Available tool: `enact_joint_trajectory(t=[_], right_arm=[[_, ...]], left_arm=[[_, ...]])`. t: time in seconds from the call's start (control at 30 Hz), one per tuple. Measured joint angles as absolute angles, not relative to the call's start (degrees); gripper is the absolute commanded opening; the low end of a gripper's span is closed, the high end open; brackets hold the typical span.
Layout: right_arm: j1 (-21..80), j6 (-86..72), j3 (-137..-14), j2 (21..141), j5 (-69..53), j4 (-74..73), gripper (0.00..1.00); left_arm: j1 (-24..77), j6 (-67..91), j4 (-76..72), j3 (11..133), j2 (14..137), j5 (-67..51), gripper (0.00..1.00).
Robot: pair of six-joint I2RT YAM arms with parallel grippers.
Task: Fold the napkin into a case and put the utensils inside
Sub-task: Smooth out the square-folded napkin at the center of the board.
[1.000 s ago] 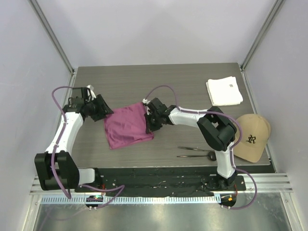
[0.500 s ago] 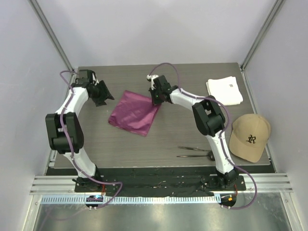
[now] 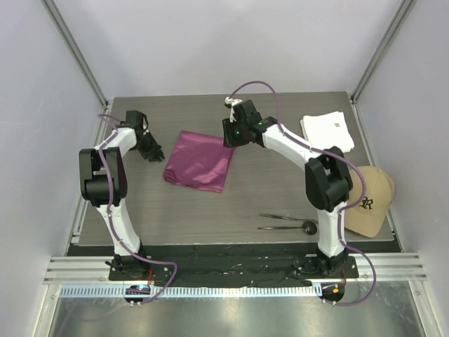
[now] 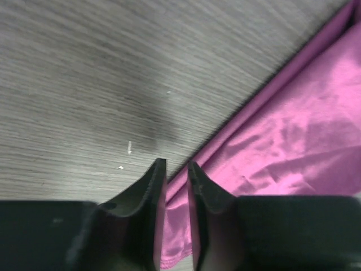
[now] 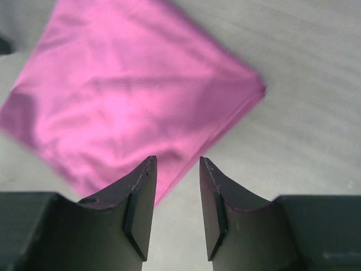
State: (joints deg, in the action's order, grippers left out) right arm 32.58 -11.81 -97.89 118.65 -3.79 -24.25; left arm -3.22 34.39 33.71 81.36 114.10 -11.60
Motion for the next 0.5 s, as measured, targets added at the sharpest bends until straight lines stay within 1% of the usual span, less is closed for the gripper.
enact_joint_trajectory(t=[0.03,0.1,0.13,0.2,0.4,0.5], right_arm=[[32.6,-12.6,-95.5,115.9,-4.8,-24.0,0.41],[32.7,-14.0,-91.5,112.3,-6.3,-23.1,0.40],[32.7,-14.5,-89.8,110.9,-6.9,-22.8,0.40],[32.7,-15.9,-85.4,108.4,-8.6,-21.4,0.40],[32.7,-18.9,-75.8,107.4,-11.1,-19.3,0.40],[32.7,-20.1,-72.2,106.7,-11.3,-18.7,0.42]], left_arm=[[-3.0,34.6,33.4,80.8,114.1,-10.8,0.14],[-2.6,35.6,33.1,79.2,114.1,-9.3,0.11],[-2.3,36.3,33.0,78.3,114.1,-8.7,0.08],[-2.0,37.4,32.2,77.1,113.4,-7.7,0.04],[0.1,42.0,25.8,69.9,109.1,-6.2,0.04],[3.1,44.1,22.6,64.7,105.8,-6.3,0.09]])
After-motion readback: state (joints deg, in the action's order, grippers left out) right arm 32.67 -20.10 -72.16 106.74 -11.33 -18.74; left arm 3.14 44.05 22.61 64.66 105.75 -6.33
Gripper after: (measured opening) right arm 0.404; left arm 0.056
